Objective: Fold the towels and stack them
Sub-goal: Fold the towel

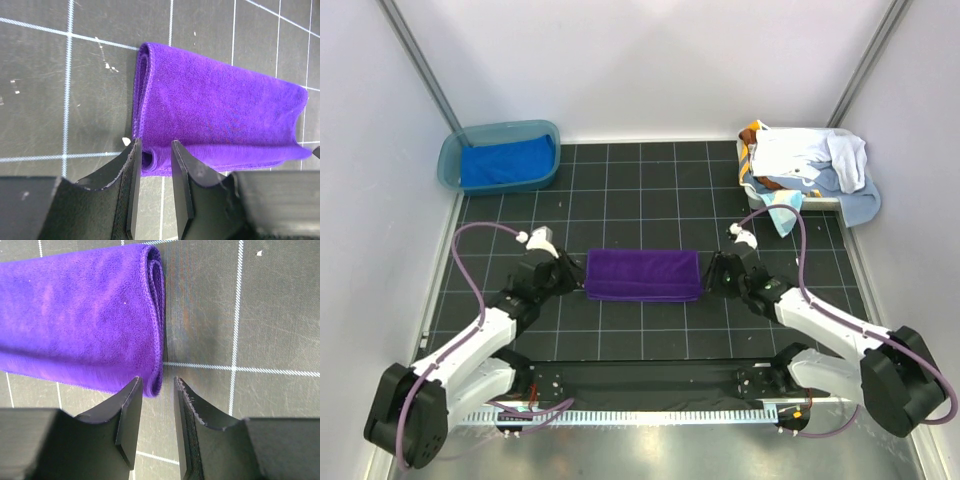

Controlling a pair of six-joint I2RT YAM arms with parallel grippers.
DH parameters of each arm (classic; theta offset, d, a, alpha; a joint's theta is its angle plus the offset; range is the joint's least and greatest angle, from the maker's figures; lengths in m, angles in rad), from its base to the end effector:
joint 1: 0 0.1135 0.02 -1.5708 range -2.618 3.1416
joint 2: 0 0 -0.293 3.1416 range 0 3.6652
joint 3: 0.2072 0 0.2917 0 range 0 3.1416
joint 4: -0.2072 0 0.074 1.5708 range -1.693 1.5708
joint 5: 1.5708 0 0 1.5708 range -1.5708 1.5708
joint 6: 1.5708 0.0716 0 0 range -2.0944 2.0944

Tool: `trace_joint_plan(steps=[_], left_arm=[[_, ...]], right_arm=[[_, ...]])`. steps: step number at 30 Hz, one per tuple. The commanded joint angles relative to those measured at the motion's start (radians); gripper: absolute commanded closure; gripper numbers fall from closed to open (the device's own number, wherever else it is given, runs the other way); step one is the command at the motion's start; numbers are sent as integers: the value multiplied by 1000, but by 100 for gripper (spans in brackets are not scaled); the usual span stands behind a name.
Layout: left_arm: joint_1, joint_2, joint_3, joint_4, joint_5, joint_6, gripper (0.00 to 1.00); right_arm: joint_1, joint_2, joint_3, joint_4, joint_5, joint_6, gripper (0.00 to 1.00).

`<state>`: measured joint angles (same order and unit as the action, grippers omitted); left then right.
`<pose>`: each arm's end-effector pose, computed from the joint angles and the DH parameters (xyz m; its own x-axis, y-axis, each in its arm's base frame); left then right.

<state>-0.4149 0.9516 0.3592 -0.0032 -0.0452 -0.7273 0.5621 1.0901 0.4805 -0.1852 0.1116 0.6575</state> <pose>0.2216 -0.0941 0.1609 -0.6285 -0.4489 -0.6352 -0.0661 0.8445 -0.5314 0.2197 0.1289 0.1555 -0.7614 0.2382 -0.6030 0.0021 0.9309 0.3651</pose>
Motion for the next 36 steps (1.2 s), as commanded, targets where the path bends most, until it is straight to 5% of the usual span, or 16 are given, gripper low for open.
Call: trace_joint_plan(steps=[1,9,14,26,36], left_arm=[[-2,-48,56,-86,-47,-4,67],[-45,102,204,-135,27,-9,76],[-126,208,215,-121,-8,-30,77],[-128,424,219,-149,-102,-46,81],[-125,282,316,-280,-160,9,61]], right_arm=[[12,-55,53,-37,26,1,62],[58,-9,122,-36,54,47,64],[108,79,127,24,69,73,64],[111,212,29,102,37,111,64],[111,146,73,14,49,96,63]])
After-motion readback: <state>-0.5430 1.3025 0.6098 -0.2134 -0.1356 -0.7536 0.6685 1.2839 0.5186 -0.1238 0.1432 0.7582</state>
